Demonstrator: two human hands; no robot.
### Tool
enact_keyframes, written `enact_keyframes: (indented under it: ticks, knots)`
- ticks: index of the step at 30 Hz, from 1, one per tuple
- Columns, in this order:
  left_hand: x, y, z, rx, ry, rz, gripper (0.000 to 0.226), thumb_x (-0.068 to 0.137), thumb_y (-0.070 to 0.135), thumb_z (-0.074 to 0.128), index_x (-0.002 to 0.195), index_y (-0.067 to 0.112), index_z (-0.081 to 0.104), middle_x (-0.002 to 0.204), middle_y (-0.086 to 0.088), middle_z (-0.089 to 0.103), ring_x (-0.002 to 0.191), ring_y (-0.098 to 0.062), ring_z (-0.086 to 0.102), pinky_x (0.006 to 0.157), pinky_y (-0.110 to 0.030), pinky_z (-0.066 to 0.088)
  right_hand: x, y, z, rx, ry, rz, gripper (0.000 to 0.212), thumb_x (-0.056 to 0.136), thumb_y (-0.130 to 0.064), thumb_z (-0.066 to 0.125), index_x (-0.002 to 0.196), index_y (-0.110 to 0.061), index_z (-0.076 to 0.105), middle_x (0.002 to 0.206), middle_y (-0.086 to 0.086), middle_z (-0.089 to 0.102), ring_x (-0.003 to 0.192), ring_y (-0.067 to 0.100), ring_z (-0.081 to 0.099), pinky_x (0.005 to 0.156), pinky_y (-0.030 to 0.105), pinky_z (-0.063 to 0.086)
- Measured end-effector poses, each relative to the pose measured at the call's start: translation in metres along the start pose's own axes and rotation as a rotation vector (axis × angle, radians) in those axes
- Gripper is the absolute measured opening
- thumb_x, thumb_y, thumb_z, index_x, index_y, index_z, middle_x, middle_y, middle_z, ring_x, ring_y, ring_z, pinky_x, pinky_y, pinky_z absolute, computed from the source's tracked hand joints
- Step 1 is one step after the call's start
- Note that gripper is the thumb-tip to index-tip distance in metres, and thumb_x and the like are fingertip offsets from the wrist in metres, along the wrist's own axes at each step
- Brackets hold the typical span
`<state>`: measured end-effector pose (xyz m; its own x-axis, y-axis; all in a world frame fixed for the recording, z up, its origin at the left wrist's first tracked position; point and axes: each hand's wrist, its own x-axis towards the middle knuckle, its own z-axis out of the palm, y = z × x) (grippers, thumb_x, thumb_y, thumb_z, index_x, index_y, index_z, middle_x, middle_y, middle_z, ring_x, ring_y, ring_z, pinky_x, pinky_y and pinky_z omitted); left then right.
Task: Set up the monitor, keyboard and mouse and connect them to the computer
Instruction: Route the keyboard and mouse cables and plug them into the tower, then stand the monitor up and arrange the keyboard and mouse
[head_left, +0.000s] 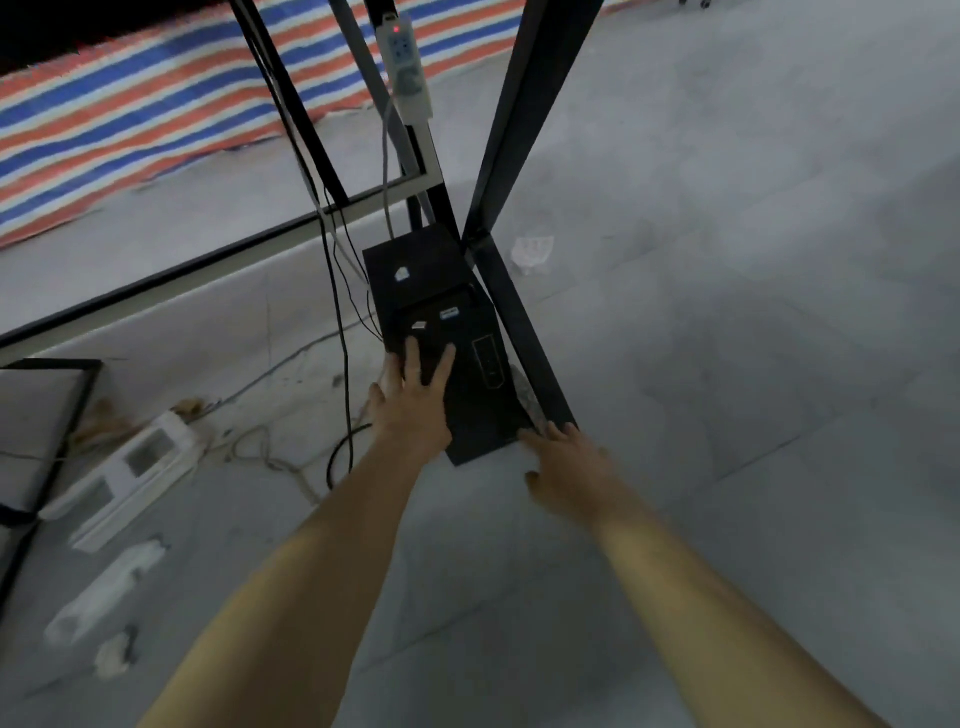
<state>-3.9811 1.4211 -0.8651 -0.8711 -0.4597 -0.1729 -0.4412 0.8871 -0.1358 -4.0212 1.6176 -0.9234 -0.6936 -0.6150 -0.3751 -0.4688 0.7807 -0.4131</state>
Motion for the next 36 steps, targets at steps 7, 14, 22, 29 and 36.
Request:
enact_keyframes:
  ticks: [7, 14, 22, 29, 36]
  knots:
    - [-0.145, 0.038, -0.064, -0.131, -0.388, 0.063, 0.076, 0.096, 0.031, 0.053, 0.158, 0.034, 0.01, 0.167, -0.003, 0.008, 0.153, -0.027, 0.004, 0.122, -0.053, 0.012, -0.149, -0.047, -0.119, -0.165, -0.131, -0.011, 0.053, 0.098, -0.036, 0.044, 0.15, -0.033, 0.035, 0.157, 0.003, 0.035, 0.147, 0.033, 0.023, 0.113, 0.051, 0.031]
    - [-0.271, 0.044, -0.279, -0.33, -0.408, 0.068, 0.068, 0.094, 0.035, 0.051, 0.156, 0.033, 0.022, 0.161, -0.004, 0.028, 0.149, -0.027, 0.023, 0.12, -0.05, 0.021, -0.301, -0.122, -0.298, -0.165, -0.194, -0.052, 0.051, 0.1, -0.041, 0.043, 0.149, -0.03, 0.04, 0.148, 0.001, 0.046, 0.141, 0.032, 0.033, 0.111, 0.042, 0.037]
    - [-0.379, -0.022, -0.53, -0.536, 0.085, -0.126, 0.057, 0.095, 0.035, 0.053, 0.15, 0.03, 0.037, 0.15, -0.001, 0.042, 0.137, -0.026, 0.039, 0.114, -0.04, 0.028, -0.442, -0.229, -0.476, 0.003, -0.049, -0.162, 0.049, 0.099, -0.043, 0.049, 0.146, -0.031, 0.047, 0.148, -0.006, 0.05, 0.143, 0.025, 0.031, 0.114, 0.039, 0.034]
    - [-0.427, -0.121, -0.581, -0.706, 0.289, -0.396, 0.053, 0.092, 0.029, 0.063, 0.143, 0.027, 0.049, 0.144, -0.005, 0.048, 0.131, -0.027, 0.044, 0.107, -0.044, 0.042, -0.48, -0.317, -0.536, 0.13, 0.168, -0.346, 0.04, 0.098, -0.04, 0.054, 0.138, -0.033, 0.057, 0.136, -0.017, 0.057, 0.134, 0.013, 0.041, 0.112, 0.032, 0.035]
    - [-0.435, -0.27, -0.557, -0.778, 0.26, -0.677, 0.05, 0.091, 0.029, 0.061, 0.14, 0.026, 0.05, 0.145, -0.009, 0.045, 0.132, -0.027, 0.042, 0.102, -0.043, 0.044, -0.446, -0.412, -0.512, 0.303, 0.143, -0.388, 0.035, 0.096, -0.034, 0.061, 0.131, -0.035, 0.061, 0.123, -0.022, 0.059, 0.119, 0.0, 0.047, 0.103, 0.021, 0.037]
